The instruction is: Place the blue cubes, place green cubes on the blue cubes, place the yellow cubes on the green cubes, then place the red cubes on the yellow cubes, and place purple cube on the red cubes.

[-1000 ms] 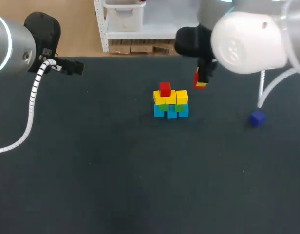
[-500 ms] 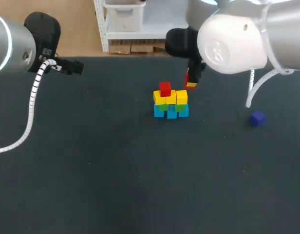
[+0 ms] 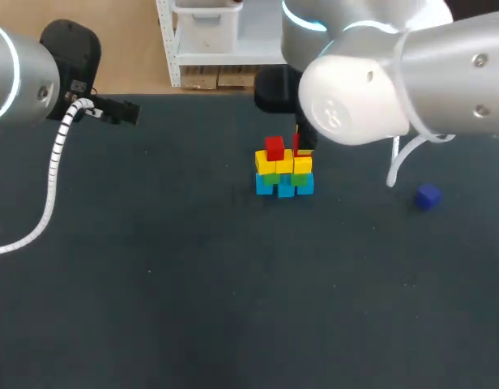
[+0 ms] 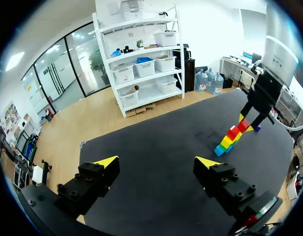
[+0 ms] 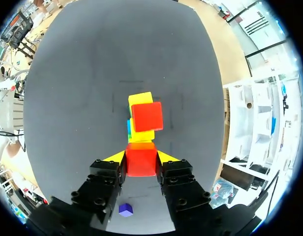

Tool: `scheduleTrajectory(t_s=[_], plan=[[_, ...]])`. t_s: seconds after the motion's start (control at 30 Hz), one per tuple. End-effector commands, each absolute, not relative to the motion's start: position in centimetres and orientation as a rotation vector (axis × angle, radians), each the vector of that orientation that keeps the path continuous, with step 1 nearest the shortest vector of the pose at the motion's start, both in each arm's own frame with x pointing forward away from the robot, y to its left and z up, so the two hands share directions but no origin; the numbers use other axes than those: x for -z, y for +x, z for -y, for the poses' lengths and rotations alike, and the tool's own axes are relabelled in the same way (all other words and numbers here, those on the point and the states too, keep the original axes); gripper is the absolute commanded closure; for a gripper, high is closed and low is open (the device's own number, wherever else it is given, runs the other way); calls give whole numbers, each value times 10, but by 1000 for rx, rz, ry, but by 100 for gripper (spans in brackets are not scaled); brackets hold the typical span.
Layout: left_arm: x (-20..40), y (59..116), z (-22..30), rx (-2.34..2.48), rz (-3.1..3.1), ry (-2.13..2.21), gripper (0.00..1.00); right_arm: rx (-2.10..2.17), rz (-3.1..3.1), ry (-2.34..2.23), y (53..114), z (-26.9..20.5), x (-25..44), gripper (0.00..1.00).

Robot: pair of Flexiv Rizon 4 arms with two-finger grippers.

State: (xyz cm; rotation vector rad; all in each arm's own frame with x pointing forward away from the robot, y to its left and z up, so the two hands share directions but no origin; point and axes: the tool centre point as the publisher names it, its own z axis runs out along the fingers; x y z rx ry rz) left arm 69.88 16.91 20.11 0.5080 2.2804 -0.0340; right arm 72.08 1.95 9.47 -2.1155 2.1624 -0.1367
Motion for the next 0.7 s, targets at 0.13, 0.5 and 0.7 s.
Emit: scheduleTrajectory(t_s=[0.13, 0.5, 0.7], plan=[[-201, 699, -171, 42, -2280, 514, 0, 142, -2149, -2127, 729, -25, -93, 100], [-201, 699, -171, 42, -2280, 514, 0, 133, -2142, -2137, 731, -29, -91, 100], [-201, 699, -171, 42, -2280, 514, 0, 125, -2143, -2135, 731, -30, -90, 100]])
